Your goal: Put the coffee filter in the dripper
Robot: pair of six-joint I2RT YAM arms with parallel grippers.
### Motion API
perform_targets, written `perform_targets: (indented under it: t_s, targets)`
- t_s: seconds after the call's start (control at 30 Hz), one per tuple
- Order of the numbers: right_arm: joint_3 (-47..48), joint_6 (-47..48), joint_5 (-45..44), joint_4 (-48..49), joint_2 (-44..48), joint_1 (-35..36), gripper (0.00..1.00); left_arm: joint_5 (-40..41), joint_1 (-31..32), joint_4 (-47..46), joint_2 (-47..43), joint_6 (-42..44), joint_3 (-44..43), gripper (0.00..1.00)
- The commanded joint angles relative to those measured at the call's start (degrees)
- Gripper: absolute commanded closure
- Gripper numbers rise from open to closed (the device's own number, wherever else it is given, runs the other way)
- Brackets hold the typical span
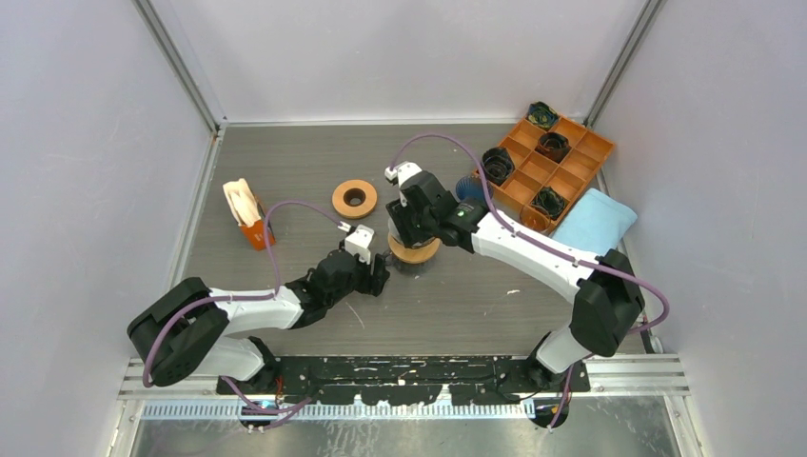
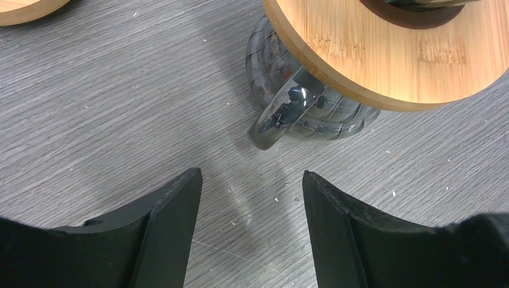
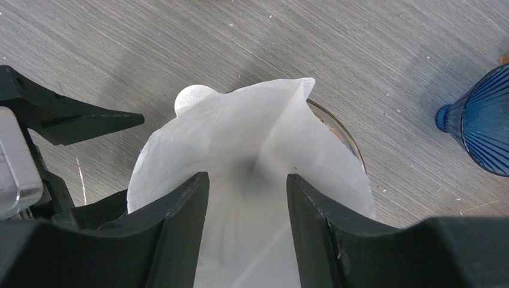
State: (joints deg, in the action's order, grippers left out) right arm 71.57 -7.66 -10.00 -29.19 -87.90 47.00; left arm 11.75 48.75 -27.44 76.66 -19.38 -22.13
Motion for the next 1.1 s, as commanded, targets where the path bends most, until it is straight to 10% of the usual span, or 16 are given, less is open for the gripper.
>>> perform_targets:
  t_s: [0.0, 1.07]
  targets:
    - [3.63, -0.12, -0.64, 0.44, 2.29, -0.16, 0.43, -0.55, -0.14, -1.83, -0.90, -0.44, -0.76, 0.36]
    - [-12.94, -2.60, -5.12, 6.14, 27.01, -2.50, 0.34, -2.99, -1.19, -6.11, 0.35, -6.24, 1.43, 0.31]
